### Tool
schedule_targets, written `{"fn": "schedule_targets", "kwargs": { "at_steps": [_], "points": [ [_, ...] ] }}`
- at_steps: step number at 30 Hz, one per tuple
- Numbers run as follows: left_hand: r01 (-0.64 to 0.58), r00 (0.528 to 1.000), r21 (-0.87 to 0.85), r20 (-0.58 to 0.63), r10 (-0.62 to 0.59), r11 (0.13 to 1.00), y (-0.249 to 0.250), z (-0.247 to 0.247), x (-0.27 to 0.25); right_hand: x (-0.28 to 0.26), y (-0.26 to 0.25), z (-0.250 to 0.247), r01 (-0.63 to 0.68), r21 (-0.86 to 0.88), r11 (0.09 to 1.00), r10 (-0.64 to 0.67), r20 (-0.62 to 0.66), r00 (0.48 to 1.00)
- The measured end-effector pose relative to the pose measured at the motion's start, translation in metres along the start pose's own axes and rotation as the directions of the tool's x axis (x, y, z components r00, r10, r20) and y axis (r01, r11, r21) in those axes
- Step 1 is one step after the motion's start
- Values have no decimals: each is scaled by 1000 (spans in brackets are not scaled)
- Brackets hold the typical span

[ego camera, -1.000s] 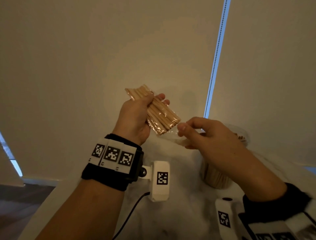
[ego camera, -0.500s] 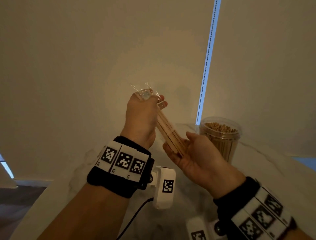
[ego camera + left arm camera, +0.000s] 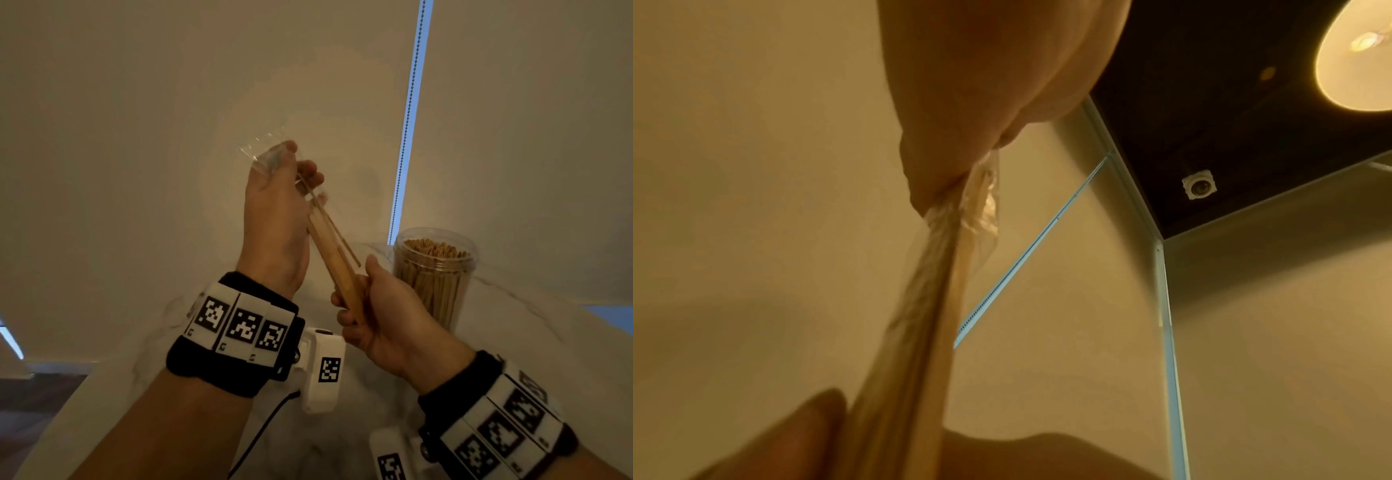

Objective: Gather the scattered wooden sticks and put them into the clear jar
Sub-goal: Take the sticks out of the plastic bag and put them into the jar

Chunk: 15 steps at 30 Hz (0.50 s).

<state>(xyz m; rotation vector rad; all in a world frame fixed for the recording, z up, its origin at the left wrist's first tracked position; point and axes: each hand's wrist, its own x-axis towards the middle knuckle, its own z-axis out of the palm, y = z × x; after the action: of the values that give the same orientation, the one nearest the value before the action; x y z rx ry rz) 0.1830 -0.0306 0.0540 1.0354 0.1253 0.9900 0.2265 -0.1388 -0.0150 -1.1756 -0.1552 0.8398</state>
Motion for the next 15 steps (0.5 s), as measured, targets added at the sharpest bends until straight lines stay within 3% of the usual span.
{"fn": "schedule_targets", "kwargs": {
  "at_steps": [8,11,15],
  "points": [
    [-10,1000,-19,28,10,1000,4,-2,4,-1,-5,1,92,-9,996,-92,-12,996],
    [-45,998,-134,-46,39,990,7,-8,11,2,-5,1,137,-31,990,-138,-52,989],
    [16,994,-334,-99,-52,942,10,-19,23,4,-5,0,142,-53,988,-144,-45,988]
  ]
}}
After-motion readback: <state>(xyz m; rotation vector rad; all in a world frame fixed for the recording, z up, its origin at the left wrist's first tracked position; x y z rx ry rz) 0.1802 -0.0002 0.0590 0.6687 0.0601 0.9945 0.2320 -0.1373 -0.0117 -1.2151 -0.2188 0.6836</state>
